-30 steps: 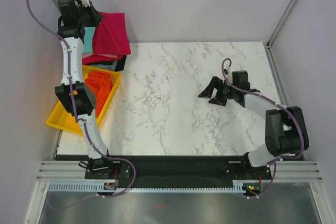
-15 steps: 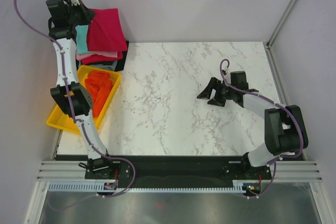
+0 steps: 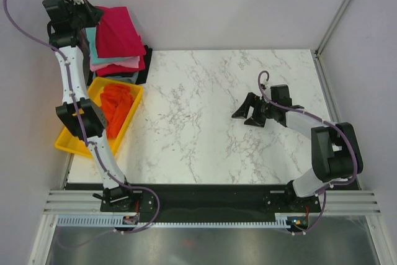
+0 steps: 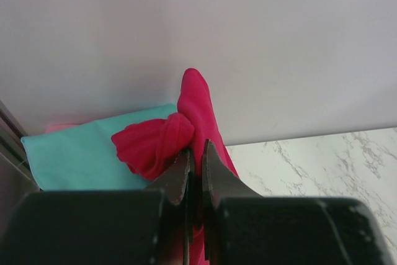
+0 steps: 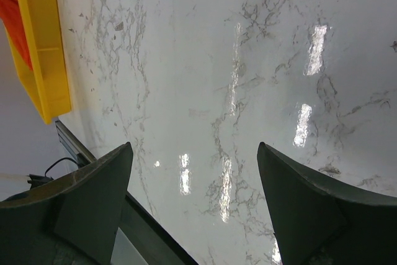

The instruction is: Fold and stack the t-shirts

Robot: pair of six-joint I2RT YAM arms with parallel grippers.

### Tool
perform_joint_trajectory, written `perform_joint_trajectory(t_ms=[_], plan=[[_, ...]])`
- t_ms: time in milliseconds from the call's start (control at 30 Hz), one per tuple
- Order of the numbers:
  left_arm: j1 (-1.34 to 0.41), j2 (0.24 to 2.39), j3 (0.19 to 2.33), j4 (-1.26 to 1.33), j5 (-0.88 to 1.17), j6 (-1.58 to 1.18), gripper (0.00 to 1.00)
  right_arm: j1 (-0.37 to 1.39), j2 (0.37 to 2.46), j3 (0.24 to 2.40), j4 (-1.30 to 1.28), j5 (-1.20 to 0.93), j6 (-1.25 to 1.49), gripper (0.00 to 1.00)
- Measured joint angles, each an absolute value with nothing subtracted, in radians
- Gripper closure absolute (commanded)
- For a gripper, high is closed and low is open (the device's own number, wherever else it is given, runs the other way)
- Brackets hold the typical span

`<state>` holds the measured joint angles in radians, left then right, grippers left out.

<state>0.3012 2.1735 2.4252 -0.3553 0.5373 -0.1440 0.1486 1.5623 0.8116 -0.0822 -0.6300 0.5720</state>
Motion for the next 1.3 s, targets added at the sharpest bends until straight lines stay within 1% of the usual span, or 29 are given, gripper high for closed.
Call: perform_joint_trajectory(t_ms=[200, 500, 667, 733, 833, 867, 900, 933, 967, 1000, 1033, 1100, 1133, 1167, 1233, 1300], plan=[[0.316, 2.238, 2.470, -0.291, 0.562, -0.160, 0.98, 0.149, 1.591, 0.812, -0.084, -0.624, 0.571, 0.11], [0.382, 2.413, 2.482, -0.099, 0.570, -0.224, 0.98, 0.155, 1.633, 0.812, -0.091, -0.623, 0.561, 0.10], [0.394, 2.484, 2.482, -0.006, 0.505, -0.230, 0.98, 0.155, 1.669, 0.817, -0.093, -0.622, 0.556, 0.10], [0.393, 2.506, 2.482, 0.035, 0.468, -0.230, 0.94, 0.155, 1.681, 0.822, -0.094, -0.625, 0.554, 0.10], [0.390, 2.532, 2.482, 0.086, 0.393, -0.229, 0.93, 0.155, 1.694, 0.838, -0.094, -0.624, 0.553, 0.10], [0.389, 2.540, 2.482, 0.096, 0.373, -0.229, 0.89, 0.155, 1.700, 0.844, -0.094, -0.626, 0.553, 0.11], [0.387, 2.545, 2.482, 0.111, 0.353, -0.229, 0.84, 0.155, 1.705, 0.850, -0.095, -0.627, 0.553, 0.10], [0.387, 2.551, 2.482, 0.118, 0.332, -0.228, 0.61, 0.155, 1.711, 0.855, -0.095, -0.627, 0.553, 0.11], [0.387, 2.557, 2.482, 0.127, 0.317, -0.221, 0.49, 0.155, 1.716, 0.860, -0.095, -0.628, 0.554, 0.10], [0.387, 2.560, 2.480, 0.134, 0.302, -0.221, 0.41, 0.155, 1.719, 0.865, -0.094, -0.628, 0.554, 0.11], [0.389, 2.562, 2.478, 0.134, 0.287, -0.218, 0.24, 0.155, 1.721, 0.867, -0.094, -0.628, 0.553, 0.11], [0.393, 2.562, 2.473, 0.131, 0.270, -0.215, 0.14, 0.155, 1.724, 0.869, -0.094, -0.629, 0.554, 0.10], [0.396, 2.560, 2.467, 0.133, 0.260, -0.216, 0.03, 0.156, 1.724, 0.870, -0.094, -0.628, 0.553, 0.10], [0.397, 2.555, 2.455, 0.135, 0.254, -0.216, 0.00, 0.158, 1.724, 0.870, -0.094, -0.628, 0.553, 0.10], [0.398, 2.525, 2.396, 0.135, 0.237, -0.220, 0.00, 0.160, 1.724, 0.870, -0.094, -0.628, 0.553, 0.10], [0.397, 2.467, 2.293, 0.130, 0.224, -0.220, 0.00, 0.161, 1.723, 0.870, -0.094, -0.627, 0.553, 0.11]])
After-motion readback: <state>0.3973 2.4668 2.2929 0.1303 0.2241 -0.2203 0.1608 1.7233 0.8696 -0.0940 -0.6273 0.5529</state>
